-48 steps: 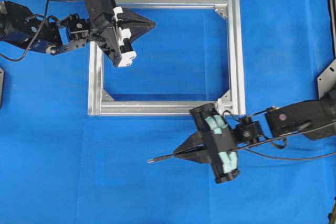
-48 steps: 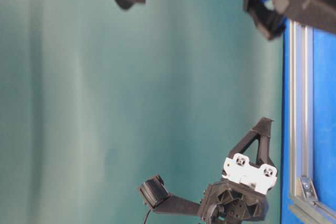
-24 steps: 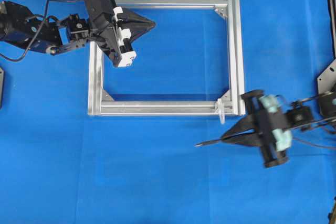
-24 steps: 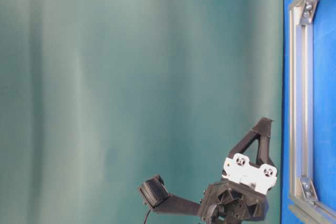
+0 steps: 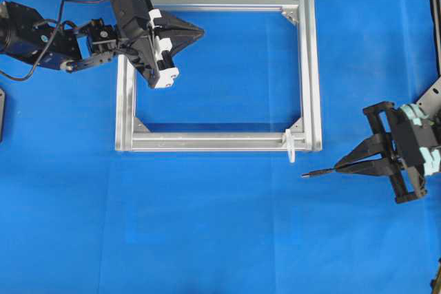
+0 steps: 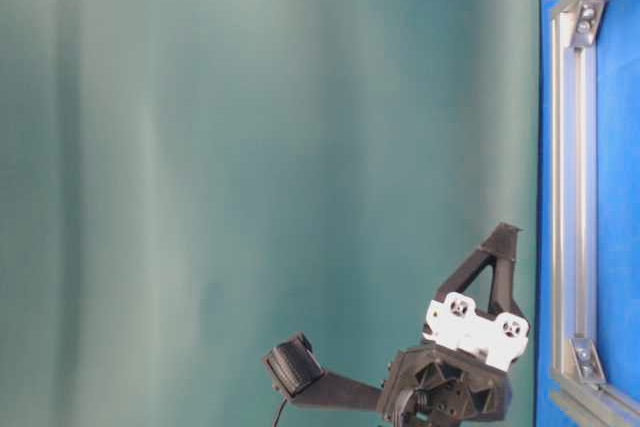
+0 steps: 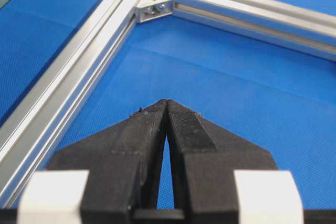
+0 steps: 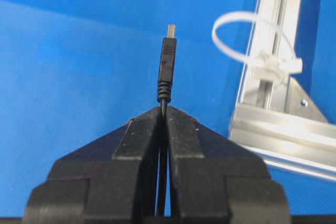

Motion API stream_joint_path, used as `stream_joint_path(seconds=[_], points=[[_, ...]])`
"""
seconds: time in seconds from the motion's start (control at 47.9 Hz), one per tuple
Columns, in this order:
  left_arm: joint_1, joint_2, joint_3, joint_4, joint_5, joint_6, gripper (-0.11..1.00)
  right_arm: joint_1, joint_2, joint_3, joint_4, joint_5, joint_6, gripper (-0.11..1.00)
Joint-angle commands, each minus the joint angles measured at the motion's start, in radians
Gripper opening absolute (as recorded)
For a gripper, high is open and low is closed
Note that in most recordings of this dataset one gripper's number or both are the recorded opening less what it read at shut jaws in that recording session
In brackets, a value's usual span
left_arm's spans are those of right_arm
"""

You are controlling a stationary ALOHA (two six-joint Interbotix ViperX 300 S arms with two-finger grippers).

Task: Insert the wire through the string loop located on the right side.
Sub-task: 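Carry the cable right and toward the white zip-tie loop on the frame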

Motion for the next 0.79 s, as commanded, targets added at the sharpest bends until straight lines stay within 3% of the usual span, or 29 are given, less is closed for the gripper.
stream_joint_path(seconds=[0.0,0.313,0.773], points=[[-0.005,-0.034,-0.008,0.003,-0.005,-0.002,0.0,0.003,-0.014,-0.003,0.005,0.002,0.002,-0.04],[-0.005,-0.034,-0.008,0.003,-0.005,-0.002,0.0,-0.018,-0.011,0.0,0.003,0.002,-0.003,-0.04],[-0.008,-0.034,-0.008,0.003,-0.005,-0.002,0.0,-0.17,-0.012,0.009,-0.003,0.002,-0.014,-0.04]])
